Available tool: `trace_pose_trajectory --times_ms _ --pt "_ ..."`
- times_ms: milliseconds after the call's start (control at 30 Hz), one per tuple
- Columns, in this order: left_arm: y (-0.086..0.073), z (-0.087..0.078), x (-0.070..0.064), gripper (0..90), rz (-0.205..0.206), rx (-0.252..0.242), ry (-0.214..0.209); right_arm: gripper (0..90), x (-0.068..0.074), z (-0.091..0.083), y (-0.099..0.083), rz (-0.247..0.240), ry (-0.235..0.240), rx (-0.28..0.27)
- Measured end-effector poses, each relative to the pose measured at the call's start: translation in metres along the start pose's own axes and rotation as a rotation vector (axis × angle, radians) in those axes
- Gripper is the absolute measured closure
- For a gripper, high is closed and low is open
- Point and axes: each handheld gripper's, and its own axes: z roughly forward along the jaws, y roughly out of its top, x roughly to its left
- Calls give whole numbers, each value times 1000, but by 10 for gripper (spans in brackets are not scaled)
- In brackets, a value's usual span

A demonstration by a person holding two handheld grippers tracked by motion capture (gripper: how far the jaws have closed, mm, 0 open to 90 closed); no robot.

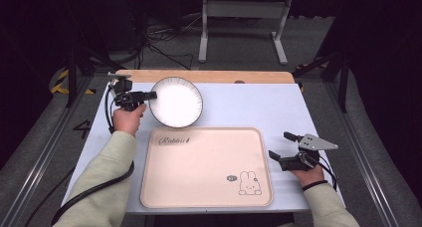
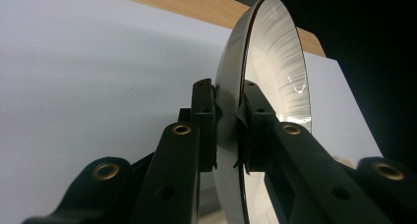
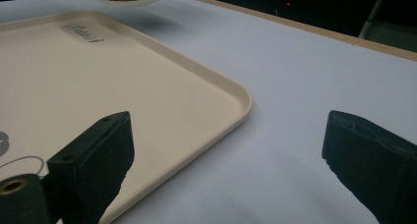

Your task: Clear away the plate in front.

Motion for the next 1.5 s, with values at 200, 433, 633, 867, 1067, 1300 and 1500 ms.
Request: trace_pose_trajectory --times_ms 200,433,633,867,1067,1300,1500 --pt "-5 -10 -9 801 43 10 -36 60 0 0 0 1 0 0" --pt "-14 -19 -24 801 87 25 -78 60 0 0 0 2 0 -1" --pt "-21 -25 -38 801 140 34 -94 59 0 0 0 3 2 -1" --pt "-27 -33 -47 802 175 42 -112 59 0 0 0 6 1 -3" --pt "-32 -37 -57 801 210 57 -123 59 0 0 0 5 2 0" --pt "-38 -37 -69 801 246 86 -156 59 0 0 0 1 0 -1" --pt "-42 -35 -80 802 267 107 -180 59 0 0 0 -1 0 -1"
